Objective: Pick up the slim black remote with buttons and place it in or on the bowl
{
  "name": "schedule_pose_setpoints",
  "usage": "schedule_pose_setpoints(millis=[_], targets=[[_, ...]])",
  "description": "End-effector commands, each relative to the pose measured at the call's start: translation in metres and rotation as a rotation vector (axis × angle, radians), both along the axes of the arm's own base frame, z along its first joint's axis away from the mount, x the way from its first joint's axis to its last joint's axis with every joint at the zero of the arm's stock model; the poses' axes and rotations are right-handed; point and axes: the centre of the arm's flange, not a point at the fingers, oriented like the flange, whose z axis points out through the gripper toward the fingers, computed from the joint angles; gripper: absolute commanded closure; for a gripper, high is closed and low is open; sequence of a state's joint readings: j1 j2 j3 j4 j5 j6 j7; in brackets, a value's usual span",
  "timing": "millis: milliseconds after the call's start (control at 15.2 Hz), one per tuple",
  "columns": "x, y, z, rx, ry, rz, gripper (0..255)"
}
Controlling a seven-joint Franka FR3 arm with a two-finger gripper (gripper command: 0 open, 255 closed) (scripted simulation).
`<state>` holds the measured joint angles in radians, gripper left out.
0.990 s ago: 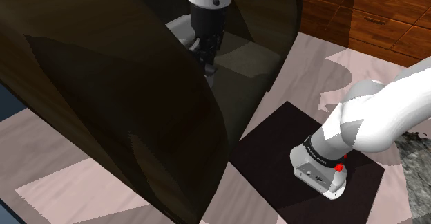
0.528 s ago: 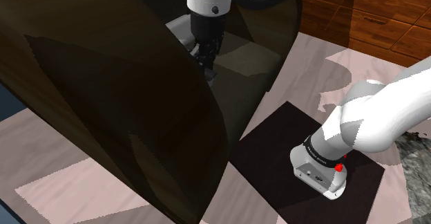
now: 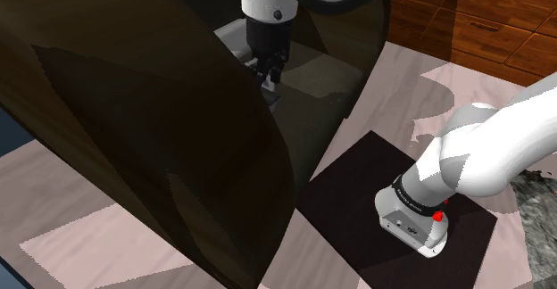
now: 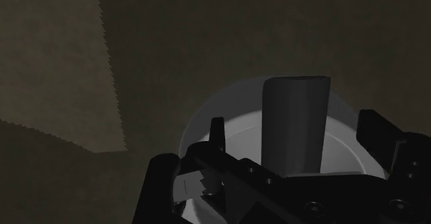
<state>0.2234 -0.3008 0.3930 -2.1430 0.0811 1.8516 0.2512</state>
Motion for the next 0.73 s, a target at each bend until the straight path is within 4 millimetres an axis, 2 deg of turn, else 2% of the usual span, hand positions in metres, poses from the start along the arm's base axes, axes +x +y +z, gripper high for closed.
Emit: schedule_pose_setpoints(millis=[0, 264, 660], targets=[[0.0, 0.0, 0.0, 0.0, 0.0, 0.0, 0], [-0.001, 0.002, 0.05, 0.0, 0.0, 0.0, 0], [-0.001, 0.002, 0.05, 0.0, 0.0, 0.0, 0]])
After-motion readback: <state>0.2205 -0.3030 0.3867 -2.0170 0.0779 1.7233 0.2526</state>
